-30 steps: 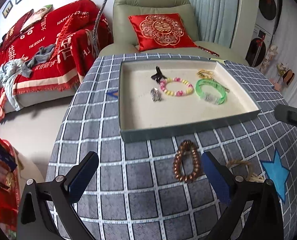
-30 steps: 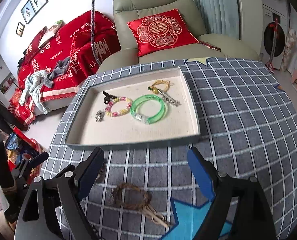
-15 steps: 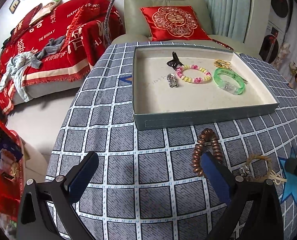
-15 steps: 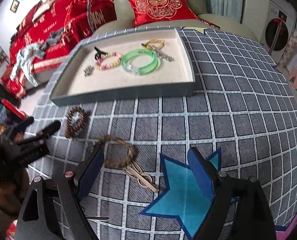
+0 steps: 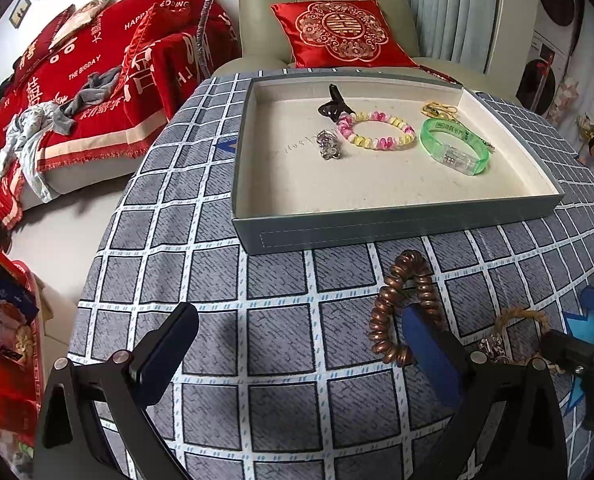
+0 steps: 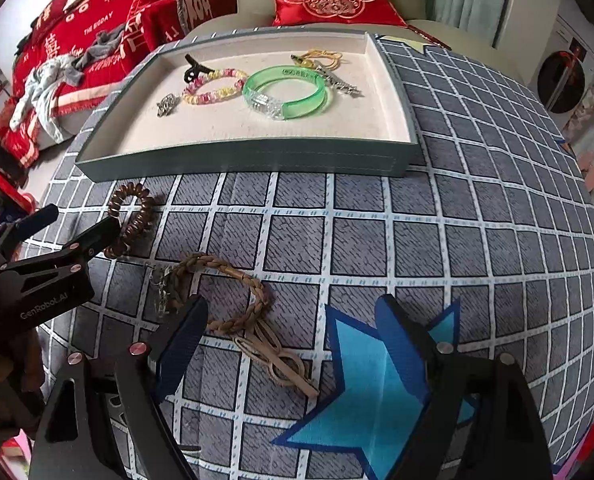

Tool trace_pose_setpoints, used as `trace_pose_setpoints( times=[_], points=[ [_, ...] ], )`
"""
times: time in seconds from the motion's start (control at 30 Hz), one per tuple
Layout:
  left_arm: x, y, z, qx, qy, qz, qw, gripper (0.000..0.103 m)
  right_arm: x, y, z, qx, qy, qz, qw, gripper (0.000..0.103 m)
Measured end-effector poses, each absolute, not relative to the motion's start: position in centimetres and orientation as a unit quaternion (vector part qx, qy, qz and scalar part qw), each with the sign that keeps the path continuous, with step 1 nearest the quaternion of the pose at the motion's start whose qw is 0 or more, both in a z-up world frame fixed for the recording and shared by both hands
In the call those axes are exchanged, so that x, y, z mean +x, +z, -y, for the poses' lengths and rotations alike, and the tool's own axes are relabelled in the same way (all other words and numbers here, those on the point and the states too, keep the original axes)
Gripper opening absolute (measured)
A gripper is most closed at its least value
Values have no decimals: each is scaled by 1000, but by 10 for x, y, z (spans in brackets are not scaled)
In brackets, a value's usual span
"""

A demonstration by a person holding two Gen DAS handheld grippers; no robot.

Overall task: Organize jewelry
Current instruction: 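Withdraw both tools from the tray toward the remaining bracelets, then grasp the braided cord bracelet with the right tool while the left tool grasps the brown coil bracelet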

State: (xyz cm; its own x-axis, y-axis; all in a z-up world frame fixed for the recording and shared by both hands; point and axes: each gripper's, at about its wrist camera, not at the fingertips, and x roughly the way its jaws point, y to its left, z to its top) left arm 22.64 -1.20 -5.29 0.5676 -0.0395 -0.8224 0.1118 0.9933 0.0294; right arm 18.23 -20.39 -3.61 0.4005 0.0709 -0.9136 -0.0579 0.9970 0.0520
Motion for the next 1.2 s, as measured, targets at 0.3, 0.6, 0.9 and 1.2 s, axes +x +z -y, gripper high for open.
trace_pose_setpoints(
  times=[0.3,0.6,0.9,1.2],
  points=[
    [230,-57,15,40,-46,-468,882,103,196,-45,189,-32,48,-554,831,80],
    [230,-58,19,40,-53,-471,880,101,195,-45,177,-59,63,-542,836,66],
    [227,-55,30,42,-84,-472,877,81,191,-42,168,-63,81,-540,835,36],
    [222,-49,37,49,-121,-466,875,25,188,-41,166,-56,79,-539,837,8]
  ],
)
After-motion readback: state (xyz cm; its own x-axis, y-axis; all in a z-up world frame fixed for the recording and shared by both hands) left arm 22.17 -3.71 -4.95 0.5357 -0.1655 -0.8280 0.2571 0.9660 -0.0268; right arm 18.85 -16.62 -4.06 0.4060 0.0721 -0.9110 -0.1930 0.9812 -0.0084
